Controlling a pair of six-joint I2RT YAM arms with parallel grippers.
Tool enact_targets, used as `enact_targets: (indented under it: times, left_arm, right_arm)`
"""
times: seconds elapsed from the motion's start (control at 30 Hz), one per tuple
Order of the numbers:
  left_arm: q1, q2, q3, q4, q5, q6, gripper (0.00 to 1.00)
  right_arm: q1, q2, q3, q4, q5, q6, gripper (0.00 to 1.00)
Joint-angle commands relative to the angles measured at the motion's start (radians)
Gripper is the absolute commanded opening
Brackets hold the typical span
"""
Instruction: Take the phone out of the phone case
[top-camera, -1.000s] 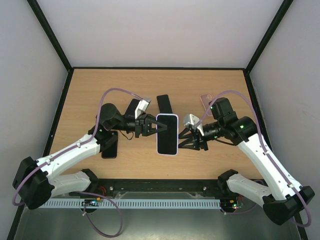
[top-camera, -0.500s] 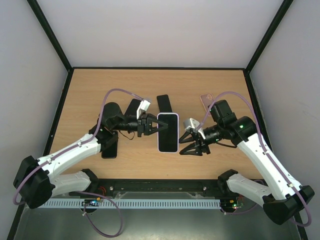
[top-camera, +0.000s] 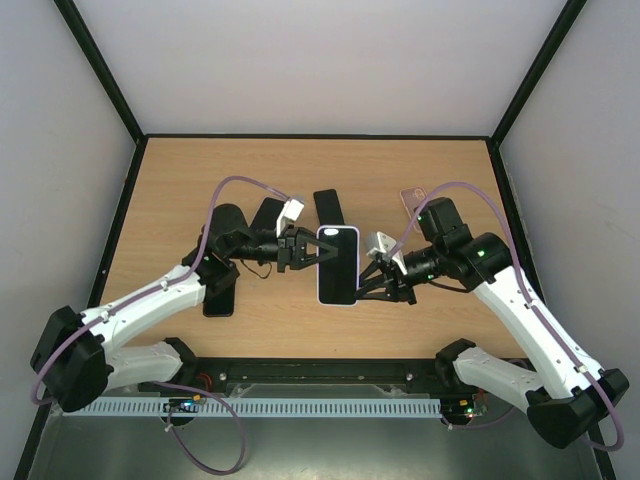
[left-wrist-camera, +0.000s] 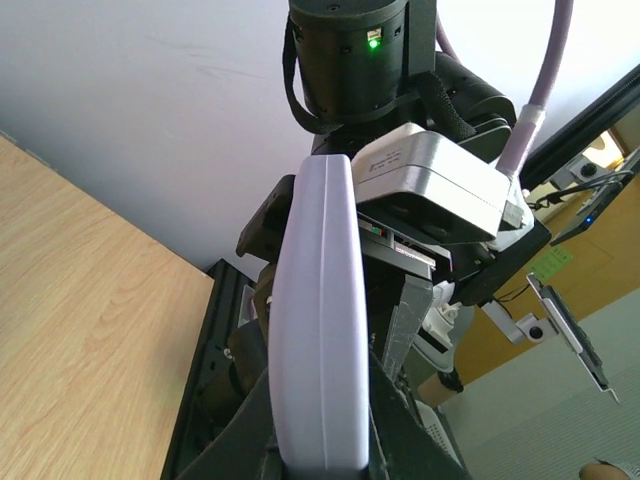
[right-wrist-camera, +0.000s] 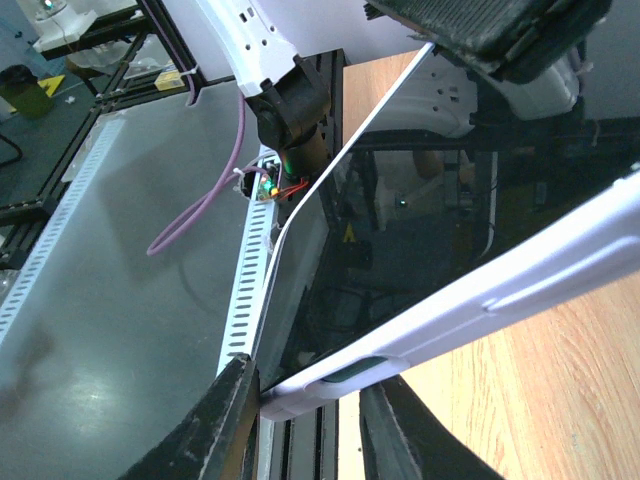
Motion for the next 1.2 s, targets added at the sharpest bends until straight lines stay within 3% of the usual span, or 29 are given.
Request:
enact_targets:
  times: [0.0,0.43,0.73,0.87,1.17]
  left_arm:
    - [-0.007,0.009,0.054,0.104,0.029,-0.058,0.03]
    - [-0.019,0.037,0.061,0.187,0.071,-0.237,0.03]
    - [-0.042,0.04,0.049,0.301,0.098,-0.345,0.03]
    - [-0.051,0.037,0.046,0.324,0.097,-0.369,0.03]
    - [-0.064,0.006,0.026,0.326,0.091,-0.359,0.03]
  right_arm:
    - [0.013,-0.006,-0.003,-0.019,0.047,-0.079,0.22]
    - [0.019,-0.023,-0.026,-0.004,0.15,-0.193,0.22]
    - [0.019,-0.036,-0.041,0.105,0.19,-0.12,0.2]
    - [0.019,-0.041,-0.048,0.189,0.205,-0.029,0.19]
    - [0.019,-0.03,-0.061,0.467,0.339,0.349,0.19]
